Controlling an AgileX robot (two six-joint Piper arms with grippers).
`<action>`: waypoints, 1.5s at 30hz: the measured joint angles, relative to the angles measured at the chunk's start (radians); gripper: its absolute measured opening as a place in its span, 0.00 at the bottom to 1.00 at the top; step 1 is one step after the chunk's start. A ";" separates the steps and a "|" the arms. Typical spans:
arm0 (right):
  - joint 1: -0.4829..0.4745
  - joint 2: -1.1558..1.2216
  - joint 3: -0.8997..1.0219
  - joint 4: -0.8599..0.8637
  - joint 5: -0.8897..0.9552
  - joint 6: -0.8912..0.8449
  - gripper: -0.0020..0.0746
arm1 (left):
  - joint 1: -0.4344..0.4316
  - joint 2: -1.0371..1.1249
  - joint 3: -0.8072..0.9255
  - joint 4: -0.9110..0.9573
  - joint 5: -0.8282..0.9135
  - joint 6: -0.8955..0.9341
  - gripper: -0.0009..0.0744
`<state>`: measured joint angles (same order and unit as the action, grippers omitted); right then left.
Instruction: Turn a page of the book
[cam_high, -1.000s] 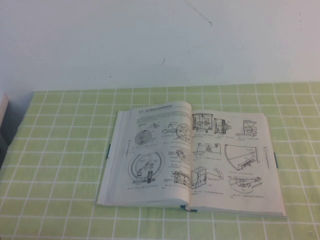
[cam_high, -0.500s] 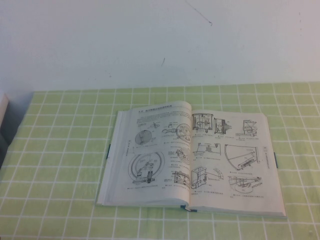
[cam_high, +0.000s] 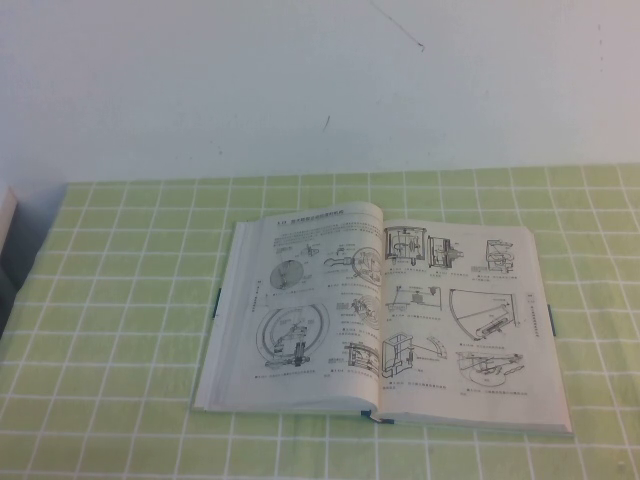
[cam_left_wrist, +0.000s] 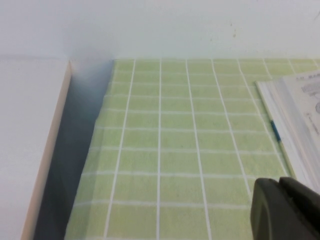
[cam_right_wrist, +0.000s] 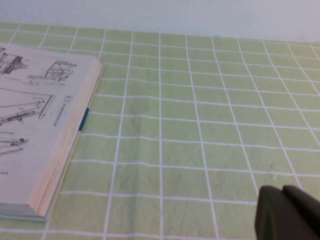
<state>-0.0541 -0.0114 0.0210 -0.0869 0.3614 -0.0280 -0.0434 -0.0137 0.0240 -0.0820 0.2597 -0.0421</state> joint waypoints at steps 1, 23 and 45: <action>0.000 0.000 0.000 0.000 0.000 0.000 0.02 | 0.000 0.000 0.000 0.000 -0.040 0.000 0.01; 0.000 0.000 0.009 -0.004 -0.111 0.000 0.02 | 0.000 0.000 0.000 0.000 -0.502 0.000 0.01; 0.000 0.000 0.009 0.000 -0.906 0.036 0.02 | 0.000 0.000 0.000 0.000 -0.647 -0.027 0.01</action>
<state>-0.0541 -0.0114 0.0297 -0.0873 -0.5444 0.0080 -0.0434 -0.0137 0.0240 -0.0820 -0.3875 -0.0695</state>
